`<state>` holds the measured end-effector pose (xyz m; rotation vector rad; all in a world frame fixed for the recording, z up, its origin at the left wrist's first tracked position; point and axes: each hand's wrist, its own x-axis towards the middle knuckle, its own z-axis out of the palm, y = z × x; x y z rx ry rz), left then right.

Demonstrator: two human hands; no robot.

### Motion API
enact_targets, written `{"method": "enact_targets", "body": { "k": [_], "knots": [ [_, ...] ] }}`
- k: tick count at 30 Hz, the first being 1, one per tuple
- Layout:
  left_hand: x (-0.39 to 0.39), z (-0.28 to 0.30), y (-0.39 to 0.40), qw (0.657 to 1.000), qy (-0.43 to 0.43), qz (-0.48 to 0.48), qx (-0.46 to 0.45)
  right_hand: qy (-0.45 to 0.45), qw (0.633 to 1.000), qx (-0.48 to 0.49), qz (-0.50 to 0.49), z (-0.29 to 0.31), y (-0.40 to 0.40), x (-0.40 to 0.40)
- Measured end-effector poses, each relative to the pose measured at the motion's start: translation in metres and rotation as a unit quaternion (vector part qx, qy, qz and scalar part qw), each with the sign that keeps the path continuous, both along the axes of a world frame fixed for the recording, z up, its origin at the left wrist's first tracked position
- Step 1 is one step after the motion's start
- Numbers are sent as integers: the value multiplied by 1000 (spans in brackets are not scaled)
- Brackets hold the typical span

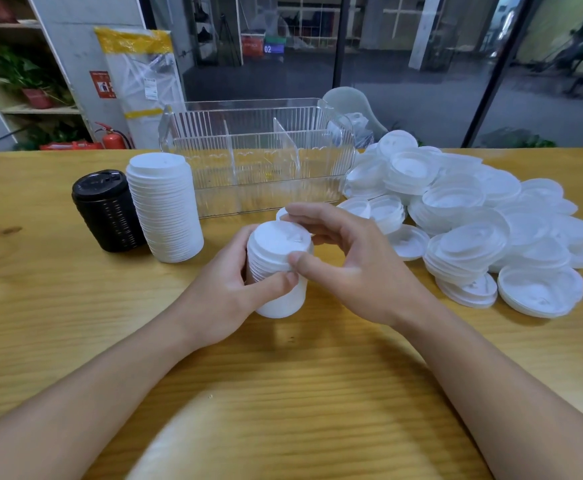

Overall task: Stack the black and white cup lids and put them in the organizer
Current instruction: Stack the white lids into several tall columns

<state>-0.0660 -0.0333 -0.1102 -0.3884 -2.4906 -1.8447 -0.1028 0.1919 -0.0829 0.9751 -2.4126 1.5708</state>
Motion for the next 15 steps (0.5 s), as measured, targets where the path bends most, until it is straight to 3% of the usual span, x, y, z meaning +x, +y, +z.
{"method": "enact_targets", "body": {
  "k": [10, 15],
  "knots": [
    [-1, -1, -4, 1000, -6, -8, 6, -35, 999, -10, 16, -4, 4, -6],
    [-2, -1, -1, 1000, 7, -3, 22, -67, 993, -36, -93, -10, 8, -21]
  ]
}}
